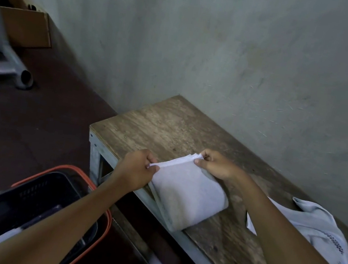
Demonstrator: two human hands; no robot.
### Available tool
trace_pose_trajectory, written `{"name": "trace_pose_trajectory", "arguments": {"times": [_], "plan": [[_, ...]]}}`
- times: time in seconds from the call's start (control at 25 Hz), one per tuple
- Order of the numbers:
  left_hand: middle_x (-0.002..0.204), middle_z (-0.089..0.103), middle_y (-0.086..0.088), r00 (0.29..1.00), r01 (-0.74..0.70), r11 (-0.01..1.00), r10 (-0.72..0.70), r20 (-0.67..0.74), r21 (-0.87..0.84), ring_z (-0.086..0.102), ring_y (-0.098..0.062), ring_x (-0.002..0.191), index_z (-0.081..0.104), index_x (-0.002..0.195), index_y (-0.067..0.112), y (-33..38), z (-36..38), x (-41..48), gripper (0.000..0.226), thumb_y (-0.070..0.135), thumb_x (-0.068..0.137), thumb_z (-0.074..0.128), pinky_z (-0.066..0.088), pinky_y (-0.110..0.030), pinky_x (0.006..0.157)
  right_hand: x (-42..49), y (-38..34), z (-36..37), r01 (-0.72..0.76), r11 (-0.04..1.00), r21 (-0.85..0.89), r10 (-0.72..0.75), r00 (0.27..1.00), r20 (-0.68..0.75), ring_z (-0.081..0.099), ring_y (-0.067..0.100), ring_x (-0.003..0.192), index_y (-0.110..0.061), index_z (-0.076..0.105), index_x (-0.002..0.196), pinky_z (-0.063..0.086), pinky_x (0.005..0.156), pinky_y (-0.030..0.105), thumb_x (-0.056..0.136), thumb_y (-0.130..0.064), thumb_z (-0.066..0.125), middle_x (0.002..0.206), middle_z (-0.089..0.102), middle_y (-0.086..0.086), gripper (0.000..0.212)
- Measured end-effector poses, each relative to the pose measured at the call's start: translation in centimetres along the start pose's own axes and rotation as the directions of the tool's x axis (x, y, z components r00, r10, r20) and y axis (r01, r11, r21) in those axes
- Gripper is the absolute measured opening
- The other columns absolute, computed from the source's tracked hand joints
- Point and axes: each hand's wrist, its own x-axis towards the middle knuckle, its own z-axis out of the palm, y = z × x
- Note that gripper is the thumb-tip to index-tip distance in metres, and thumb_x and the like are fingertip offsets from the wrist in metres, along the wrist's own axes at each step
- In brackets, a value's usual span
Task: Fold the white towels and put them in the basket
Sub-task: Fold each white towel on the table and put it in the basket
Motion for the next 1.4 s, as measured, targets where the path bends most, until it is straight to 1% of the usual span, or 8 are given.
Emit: {"name": "trace_pose_trajectory", "arguments": {"times": [0.36, 0.44, 0.52, 0.64, 0.88, 1.0, 1.2, 1.4], "plan": [[0.084, 0.065, -0.008, 0.996, -0.085, 0.979, 0.086, 0.003, 0.186, 0.06, -0.025, 0.081, 0.061, 0.086, 0.009, -0.6, 0.0, 0.3, 0.019, 0.026, 0.089, 0.054, 0.052, -0.037, 0.073, 1.3, 0.4, 0.7, 0.051, 0.99, -0.133, -0.054, 0.998, -0.015, 0.058, 0.018, 0.091, -0.028, 0.055, 0.08, 0.047, 0.086, 0.039, 0.087, -0.031, 0.061, 0.096, 0.062, 0.0, 0.01], [0.088, 0.064, -0.009, 0.996, -0.089, 0.978, 0.089, 0.011, 0.19, 0.059, -0.025, 0.083, 0.061, 0.089, 0.009, -0.5, 0.1, 0.5, 0.017, 0.025, 0.089, 0.054, 0.051, -0.035, 0.074, 1.2, 0.1, 0.8, 0.056, 0.981, -0.186, -0.058, 0.998, -0.001, 0.057, 0.018, 0.101, -0.027, 0.056, 0.101, 0.045, 0.089, 0.036, 0.088, -0.029, 0.061, 0.106, 0.06, -0.002, 0.014], [0.091, 0.063, -0.008, 0.994, -0.105, 0.976, 0.095, 0.061, 0.189, 0.059, -0.024, 0.085, 0.061, 0.095, 0.011, -0.3, 0.0, 0.5, 0.017, 0.026, 0.09, 0.054, 0.049, -0.034, 0.075, 1.0, -0.6, 0.7, 0.126, 0.961, -0.245, -0.114, 0.991, 0.062, 0.048, 0.019, 0.122, -0.029, 0.043, 0.134, 0.04, 0.1, 0.035, 0.091, -0.02, 0.057, 0.134, 0.049, -0.002, 0.047], [0.099, 0.064, -0.007, 0.97, -0.14, 0.949, 0.075, 0.229, 0.281, 0.059, -0.024, 0.092, 0.063, 0.108, 0.011, -0.1, -0.7, 1.0, 0.031, 0.035, 0.087, 0.06, 0.045, -0.031, 0.077, 1.0, -1.8, 0.8, 0.195, 0.886, -0.42, -0.114, 0.971, 0.211, 0.034, 0.02, 0.137, -0.03, 0.036, 0.143, 0.031, 0.111, 0.037, 0.093, -0.012, 0.049, 0.152, 0.033, 0.001, 0.055], [0.106, 0.061, -0.012, 0.896, -0.189, 0.904, 0.0, 0.444, 0.383, 0.057, -0.026, 0.098, 0.06, 0.103, 0.002, 1.9, -0.6, 0.6, 0.033, 0.03, 0.087, 0.062, 0.037, -0.026, 0.073, -1.8, -2.9, -0.1, 0.201, 0.726, -0.657, 0.042, 0.942, 0.334, 0.056, 0.024, 0.103, -0.016, 0.059, 0.119, 0.047, 0.09, 0.036, 0.083, -0.018, 0.057, 0.12, 0.061, 0.008, 0.036], [0.105, 0.057, -0.005, 0.828, -0.263, 0.88, -0.004, 0.561, 0.395, 0.053, -0.021, 0.094, 0.057, 0.105, 0.012, 3.0, -0.1, 0.1, 0.026, 0.03, 0.086, 0.061, 0.039, -0.028, 0.075, -4.7, -1.6, -0.9, 0.141, 0.773, -0.619, 0.122, 0.924, 0.363, 0.056, 0.02, 0.091, -0.015, 0.062, 0.108, 0.044, 0.078, 0.032, 0.084, -0.021, 0.057, 0.103, 0.062, 0.004, 0.025], [0.08, 0.053, 0.007, 0.821, -0.417, 0.887, 0.273, 0.502, 0.199, 0.05, -0.007, 0.072, 0.055, 0.086, 0.018, 7.6, -1.0, 0.2, 0.015, 0.018, 0.081, 0.07, 0.035, -0.013, 0.06, -10.7, -0.2, -5.6, 0.073, 0.92, -0.385, 0.005, 0.98, 0.198, 0.054, 0.013, 0.076, -0.027, 0.057, 0.085, 0.042, 0.068, 0.027, 0.082, -0.02, 0.066, 0.076, 0.057, -0.011, 0.012], [0.073, 0.066, 0.009, 0.847, -0.517, 0.856, 0.516, 0.126, -0.028, 0.056, 0.004, 0.062, 0.069, 0.077, 0.017, 15.5, -2.4, -0.5, 0.011, 0.013, 0.072, 0.078, 0.04, -0.008, 0.058, -15.8, -1.3, -11.2, 0.151, 0.975, -0.165, -0.203, 0.905, -0.375, 0.05, 0.005, 0.063, -0.018, 0.062, 0.087, 0.039, 0.058, 0.01, 0.076, -0.005, 0.072, 0.073, 0.058, -0.011, 0.019]]}}
